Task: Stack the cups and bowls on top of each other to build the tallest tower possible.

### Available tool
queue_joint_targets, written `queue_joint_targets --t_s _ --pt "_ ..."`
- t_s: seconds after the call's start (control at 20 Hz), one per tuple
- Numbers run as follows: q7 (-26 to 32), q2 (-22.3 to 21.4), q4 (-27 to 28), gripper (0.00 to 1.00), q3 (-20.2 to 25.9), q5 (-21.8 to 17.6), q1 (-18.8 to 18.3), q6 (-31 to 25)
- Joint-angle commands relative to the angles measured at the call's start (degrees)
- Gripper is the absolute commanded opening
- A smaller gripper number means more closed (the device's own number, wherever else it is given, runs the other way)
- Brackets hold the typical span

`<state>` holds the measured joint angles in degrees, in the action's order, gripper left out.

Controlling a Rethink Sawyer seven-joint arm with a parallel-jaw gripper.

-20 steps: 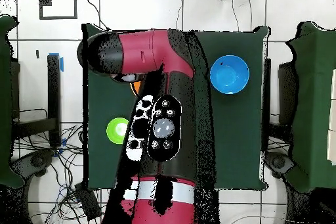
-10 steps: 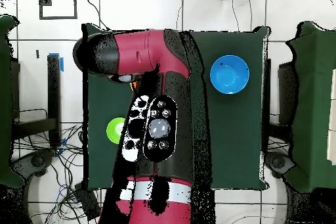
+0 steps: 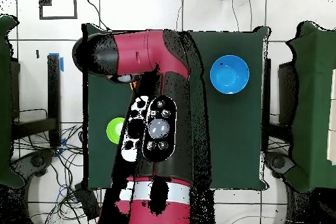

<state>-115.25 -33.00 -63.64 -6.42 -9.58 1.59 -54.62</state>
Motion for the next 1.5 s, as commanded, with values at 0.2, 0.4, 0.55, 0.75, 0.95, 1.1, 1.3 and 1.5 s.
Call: queue_joint_targets --t_s 0.2,0.4,0.55,0.75,0.95,1.1,1.3,1.5 --pt "-4.0 0.2 -7.9 0.00 2.8 -0.9 1.4 3.8" --pt "-4.1 0.0 -9.0 0.00 2.9 -0.8 1.3 4.5" --pt "-4.2 0.0 -9.5 0.00 3.2 -0.5 1.0 5.2" --pt "-4.7 0.0 -10.1 0.00 3.0 -0.6 1.3 6.4" --pt "-5.0 0.0 -10.7 0.00 2.8 -0.7 1.6 7.4" --pt "-5.2 0.1 -10.9 0.00 2.7 -0.6 1.7 8.0" --pt "-5.3 0.1 -11.1 0.00 2.4 -0.7 1.9 8.5" --pt "-5.1 0.2 -11.2 0.00 2.1 -1.0 2.1 8.6"
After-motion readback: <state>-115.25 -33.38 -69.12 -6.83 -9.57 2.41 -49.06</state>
